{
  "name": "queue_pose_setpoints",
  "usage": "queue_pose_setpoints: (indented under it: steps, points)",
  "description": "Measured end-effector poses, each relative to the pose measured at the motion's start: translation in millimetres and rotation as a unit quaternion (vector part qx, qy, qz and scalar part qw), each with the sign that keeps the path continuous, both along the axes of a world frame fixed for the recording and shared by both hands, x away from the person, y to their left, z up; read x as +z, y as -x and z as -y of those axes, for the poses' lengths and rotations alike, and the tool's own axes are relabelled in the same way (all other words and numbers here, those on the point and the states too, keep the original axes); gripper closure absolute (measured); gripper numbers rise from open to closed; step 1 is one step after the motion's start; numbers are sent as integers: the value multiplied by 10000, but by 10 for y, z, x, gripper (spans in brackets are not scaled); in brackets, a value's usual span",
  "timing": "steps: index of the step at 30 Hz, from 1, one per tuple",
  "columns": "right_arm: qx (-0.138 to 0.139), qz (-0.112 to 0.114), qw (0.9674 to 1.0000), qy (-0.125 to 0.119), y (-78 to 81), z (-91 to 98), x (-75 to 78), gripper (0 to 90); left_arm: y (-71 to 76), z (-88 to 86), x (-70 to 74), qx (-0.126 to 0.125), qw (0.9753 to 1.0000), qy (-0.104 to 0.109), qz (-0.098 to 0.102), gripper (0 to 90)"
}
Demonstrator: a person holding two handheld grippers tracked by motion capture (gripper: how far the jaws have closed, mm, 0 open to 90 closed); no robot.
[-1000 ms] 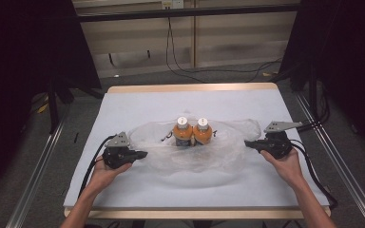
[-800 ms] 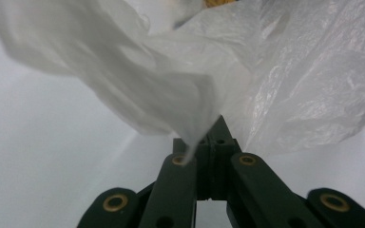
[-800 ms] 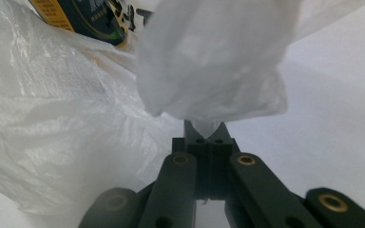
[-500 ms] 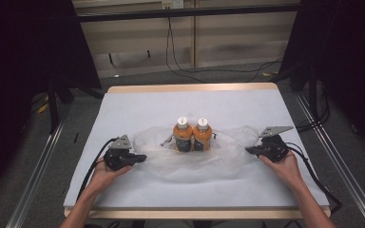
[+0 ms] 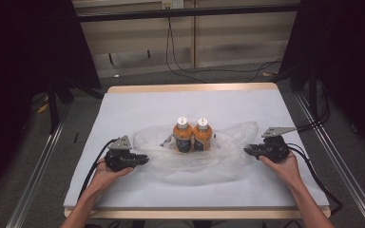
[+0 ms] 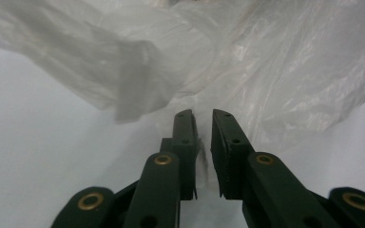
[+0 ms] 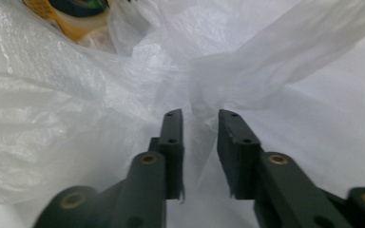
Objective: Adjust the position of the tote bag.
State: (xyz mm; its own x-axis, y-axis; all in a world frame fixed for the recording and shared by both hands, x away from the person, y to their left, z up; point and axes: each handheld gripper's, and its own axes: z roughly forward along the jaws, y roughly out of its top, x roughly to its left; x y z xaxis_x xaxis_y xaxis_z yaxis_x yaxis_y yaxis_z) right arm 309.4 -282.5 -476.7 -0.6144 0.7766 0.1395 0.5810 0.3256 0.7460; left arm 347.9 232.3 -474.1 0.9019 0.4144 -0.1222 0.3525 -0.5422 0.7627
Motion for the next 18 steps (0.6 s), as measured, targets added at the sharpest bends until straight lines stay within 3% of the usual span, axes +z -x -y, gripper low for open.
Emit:
queue_pose_setpoints:
  steps: [5,7,10,15,16,18]
  points:
    - [-90,201,9996,-202,63,26,99,545,35,-45,133,235,9993,294,57,636]
    - [-138,266,9990,-317,95,56,163,485,47,-62,198,322,9983,484,11,506]
    - [-238,407,9981,-406,130,104,249,396,94,-80,269,407,9975,574,4,375]
    - [-336,465,9974,-445,231,139,344,305,179,-180,349,558,9957,745,-36,289]
    - [-361,484,9970,-477,268,156,357,302,186,-202,368,605,9954,743,-35,239]
    - [-417,556,9964,-485,316,188,390,299,211,-238,405,677,9944,810,74,242]
